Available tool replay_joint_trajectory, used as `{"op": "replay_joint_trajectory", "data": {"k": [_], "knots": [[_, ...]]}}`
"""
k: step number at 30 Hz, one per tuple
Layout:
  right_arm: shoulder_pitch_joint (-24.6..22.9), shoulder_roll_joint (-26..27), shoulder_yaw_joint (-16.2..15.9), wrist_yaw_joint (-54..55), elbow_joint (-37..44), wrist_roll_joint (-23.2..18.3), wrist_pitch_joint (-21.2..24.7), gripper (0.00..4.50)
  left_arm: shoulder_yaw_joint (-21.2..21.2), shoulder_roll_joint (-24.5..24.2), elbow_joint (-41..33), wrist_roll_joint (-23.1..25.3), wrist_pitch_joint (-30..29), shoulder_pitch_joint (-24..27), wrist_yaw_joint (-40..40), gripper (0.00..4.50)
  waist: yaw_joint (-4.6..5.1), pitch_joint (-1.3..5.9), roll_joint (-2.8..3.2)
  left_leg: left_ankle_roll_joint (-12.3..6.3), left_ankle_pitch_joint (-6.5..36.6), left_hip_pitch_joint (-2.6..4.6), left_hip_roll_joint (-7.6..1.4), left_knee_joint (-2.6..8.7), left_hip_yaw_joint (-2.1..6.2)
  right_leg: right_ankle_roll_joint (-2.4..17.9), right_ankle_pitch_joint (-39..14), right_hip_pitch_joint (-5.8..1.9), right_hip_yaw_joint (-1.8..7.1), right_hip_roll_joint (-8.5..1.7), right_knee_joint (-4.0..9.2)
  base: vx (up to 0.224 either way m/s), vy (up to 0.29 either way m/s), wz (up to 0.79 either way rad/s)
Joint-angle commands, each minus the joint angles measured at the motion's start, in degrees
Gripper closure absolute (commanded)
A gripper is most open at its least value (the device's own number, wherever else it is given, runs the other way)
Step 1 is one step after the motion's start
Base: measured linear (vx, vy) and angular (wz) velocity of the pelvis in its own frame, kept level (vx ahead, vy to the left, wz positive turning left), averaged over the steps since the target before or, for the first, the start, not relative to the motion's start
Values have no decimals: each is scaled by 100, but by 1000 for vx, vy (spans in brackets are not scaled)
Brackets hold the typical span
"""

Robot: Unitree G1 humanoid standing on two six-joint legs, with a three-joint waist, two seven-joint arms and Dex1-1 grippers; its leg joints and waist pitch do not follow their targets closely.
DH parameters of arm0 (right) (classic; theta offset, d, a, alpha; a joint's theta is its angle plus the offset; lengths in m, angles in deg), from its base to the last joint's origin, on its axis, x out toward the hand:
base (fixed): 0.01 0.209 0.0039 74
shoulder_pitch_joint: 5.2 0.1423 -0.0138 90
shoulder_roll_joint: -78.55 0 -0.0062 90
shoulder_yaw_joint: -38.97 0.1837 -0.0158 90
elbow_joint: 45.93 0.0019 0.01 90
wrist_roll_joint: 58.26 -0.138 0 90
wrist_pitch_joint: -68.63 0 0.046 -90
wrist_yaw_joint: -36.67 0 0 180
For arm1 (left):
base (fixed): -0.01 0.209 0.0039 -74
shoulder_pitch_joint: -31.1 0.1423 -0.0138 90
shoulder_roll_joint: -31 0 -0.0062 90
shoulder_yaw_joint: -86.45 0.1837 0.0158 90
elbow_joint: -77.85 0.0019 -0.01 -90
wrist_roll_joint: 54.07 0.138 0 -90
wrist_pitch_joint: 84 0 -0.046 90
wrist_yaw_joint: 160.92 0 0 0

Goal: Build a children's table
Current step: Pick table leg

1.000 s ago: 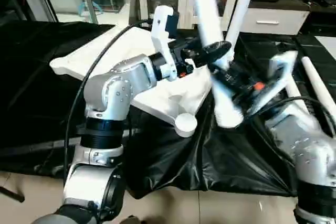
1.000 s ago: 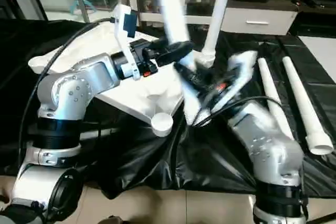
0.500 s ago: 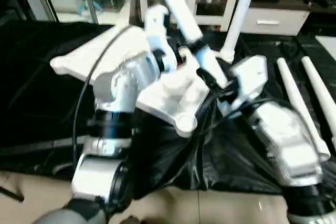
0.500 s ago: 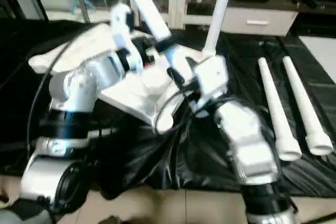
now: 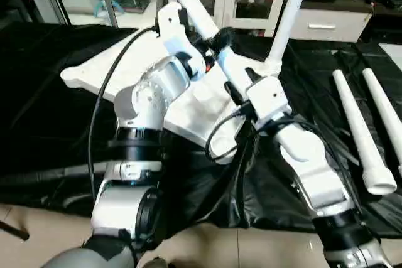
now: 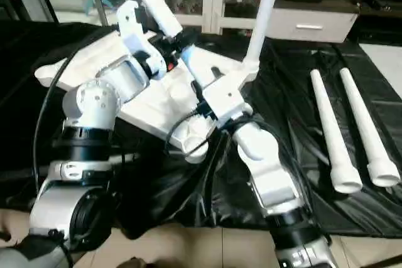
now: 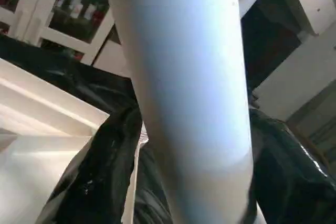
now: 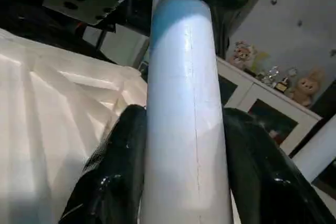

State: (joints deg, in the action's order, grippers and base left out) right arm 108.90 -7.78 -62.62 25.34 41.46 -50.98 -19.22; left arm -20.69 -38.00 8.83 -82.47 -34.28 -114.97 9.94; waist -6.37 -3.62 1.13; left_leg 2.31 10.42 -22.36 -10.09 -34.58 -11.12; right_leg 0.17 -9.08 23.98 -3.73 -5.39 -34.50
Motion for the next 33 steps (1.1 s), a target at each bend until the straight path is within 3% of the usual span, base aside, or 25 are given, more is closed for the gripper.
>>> {"op": "replay_joint_trajectory", "data": {"k": [1, 9, 10, 11, 20, 22, 23, 25, 27, 28, 29, 31, 33], "knots": [[138, 49, 97, 162, 100, 52, -218, 274, -18, 19, 75, -53, -170, -7, 80, 170, 16, 474, -100, -436, 727, 102, -207, 343, 120, 1106, -845, -333, 205, -256, 338, 0, 0, 0], [190, 116, 158, 242, -40, 99, -319, 274, -48, -2, 42, -152, -260, -3, 148, 224, 18, 479, -93, -525, 630, 97, -199, 323, 111, 1178, -727, -338, 204, -260, 327, 0, 0, 0], [199, 123, 170, 245, -53, 86, -315, 218, -52, -8, 40, -168, -271, -4, 154, 234, 19, 478, -96, -524, 654, 98, -199, 326, 113, 1172, -753, -341, 202, -256, 331, 0, 0, 0], [210, 126, 194, 257, -64, 69, -343, 204, -55, -15, 33, -192, -288, -3, 160, 240, 20, 478, -88, -515, 673, 103, -202, 327, 112, 1172, -768, -336, 202, -254, 329, 0, 0, 0], [249, 189, 299, 140, -85, -95, -351, 132, -45, -88, 63, -277, -320, -22, 100, 268, 23, 481, -83, -543, 673, 107, -203, 324, 113, 1182, -729, -341, 202, -253, 322, 0, 0, 0], [199, 287, 432, -261, 99, -706, -74, 121, -58, -133, 83, -308, -328, -43, 71, 269, 21, 485, -88, -563, 691, 107, -209, 326, 120, 1182, -708, -344, 201, -255, 313, 0, 0, 0], [129, 340, 572, -748, 342, -1436, 410, 115, -30, -187, 87, -323, -339, -53, 12, 269, 19, 485, -103, -615, 720, 111, -204, 324, 114, 1186, -692, -353, 202, -252, 315, 0, 0, 0], [16, 137, 824, -1520, 755, -2506, 1344, 114, 34, -292, 84, -317, -370, -63, -94, 270, -9, 485, -98, -778, 705, 116, -229, 326, 139, 1196, -585, -376, 200, -251, 297, 0, 0, 0], [-55, -167, 1012, -1967, 951, -3068, 1930, 114, 98, -381, 84, -298, -418, -66, -208, 271, -30, 492, -85, -769, 521, 106, -247, 311, 138, 1273, -423, -349, 204, -256, 276, 0, 0, 0], [-143, -674, 1352, -2496, 1070, -3697, 2560, 114, 112, -474, 92, -310, -456, -75, -311, 271, -32, 489, -84, -759, 521, 108, -236, 312, 132, 1301, -447, -357, 198, -251, 285, 0, 0, 0], [-143, -674, 1352, -2496, 1070, -3697, 2560, 114, 112, -474, 92, -310, -456, -75, -311, 271, -87, 491, -94, -755, 553, 139, -249, 300, 131, 1319, -502, -375, 206, -260, 285, 0, 0, 0], [-190, -1119, 1675, -2836, 1067, -4064, 2936, 114, 130, -561, 109, -302, -469, -85, -396, 271, -114, 485, -103, -620, 572, 100, -245, 300, 124, 1287, -721, -358, 205, -289, 305, 0, 0, 0], [-181, -1262, 1785, -2915, 1011, -4112, 3022, 114, 141, -592, 113, -302, -479, -88, -432, 271, -119, 489, -109, -577, 588, 101, -238, 303, 127, 1270, -828, -365, 196, -298, 313, 0, 0, 0]]}}
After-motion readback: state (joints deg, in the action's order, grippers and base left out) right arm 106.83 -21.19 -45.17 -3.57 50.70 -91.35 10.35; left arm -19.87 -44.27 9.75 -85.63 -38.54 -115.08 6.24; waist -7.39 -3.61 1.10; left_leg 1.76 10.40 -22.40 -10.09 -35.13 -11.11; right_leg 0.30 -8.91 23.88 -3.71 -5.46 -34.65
